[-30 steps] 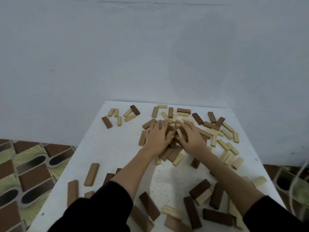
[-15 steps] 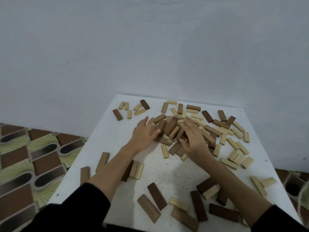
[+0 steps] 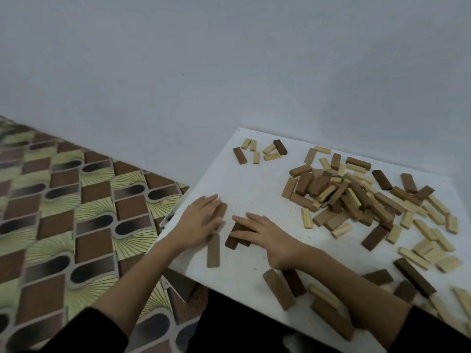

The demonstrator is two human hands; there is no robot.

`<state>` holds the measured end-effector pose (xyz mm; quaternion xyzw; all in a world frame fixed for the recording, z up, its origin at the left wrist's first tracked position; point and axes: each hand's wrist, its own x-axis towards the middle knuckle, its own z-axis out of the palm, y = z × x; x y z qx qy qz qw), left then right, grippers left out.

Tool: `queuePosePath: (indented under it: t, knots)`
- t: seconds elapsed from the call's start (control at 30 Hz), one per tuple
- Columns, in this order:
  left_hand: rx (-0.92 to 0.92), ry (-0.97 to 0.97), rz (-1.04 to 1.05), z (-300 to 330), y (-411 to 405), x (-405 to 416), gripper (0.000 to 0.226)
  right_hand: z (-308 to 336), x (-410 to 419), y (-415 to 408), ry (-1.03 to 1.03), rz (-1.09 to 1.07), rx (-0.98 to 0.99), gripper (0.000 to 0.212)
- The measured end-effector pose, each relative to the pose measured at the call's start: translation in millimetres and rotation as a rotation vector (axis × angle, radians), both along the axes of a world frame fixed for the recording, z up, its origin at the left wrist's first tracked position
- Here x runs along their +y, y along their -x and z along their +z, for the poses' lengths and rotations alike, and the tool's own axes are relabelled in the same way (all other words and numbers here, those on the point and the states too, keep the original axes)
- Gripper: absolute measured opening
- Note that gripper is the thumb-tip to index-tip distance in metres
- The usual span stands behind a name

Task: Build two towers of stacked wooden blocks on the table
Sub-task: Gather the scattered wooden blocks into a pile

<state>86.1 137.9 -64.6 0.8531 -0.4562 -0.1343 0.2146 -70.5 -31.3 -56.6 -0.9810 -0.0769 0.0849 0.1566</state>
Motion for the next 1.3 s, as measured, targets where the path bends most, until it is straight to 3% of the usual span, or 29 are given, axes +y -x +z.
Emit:
queuePosePath:
  t: [0.07,0.2,0.33,0.4,0.63,0.8,0.97,1.07,1.17,1.3]
  knots:
    - [0.022,0.004,-0.044,-8,-2,6,0.078,-1,4,-7,0.107,0.066,0.039,0.090]
    - [0.045,0.092,0.013,-15,1,10,0.077,-4,-3,-13,0.136,0.066,0.043,0.088]
    - [0.053,0.254,0.113,-22,7,13,0.043,7,-9,-9,0.168,-0.056,0.065,0.082]
    - [0.073,0.312,0.170,-24,10,14,0.036,13,-15,-7,0.189,-0.162,0.100,0.079]
    - [-0.005,0.315,0.186,-27,25,1,0.073,18,-32,1,0.213,-0.422,0.127,0.075]
    - [-0.034,0.316,0.177,-26,21,-33,0.064,15,-32,7,0.145,-0.514,0.088,0.077]
    - [-0.185,0.285,0.094,-19,10,-56,0.025,13,-32,9,0.134,-0.532,0.068,0.076]
    - [-0.234,0.254,-0.061,-30,-9,-50,0.033,12,-32,8,0.132,-0.534,0.059,0.077]
    - [-0.156,0.268,0.017,-28,-2,-35,0.023,11,-33,8,0.133,-0.535,0.051,0.077]
    - [-0.043,0.311,0.095,-29,1,-19,0.033,11,-31,8,0.132,-0.532,0.046,0.077]
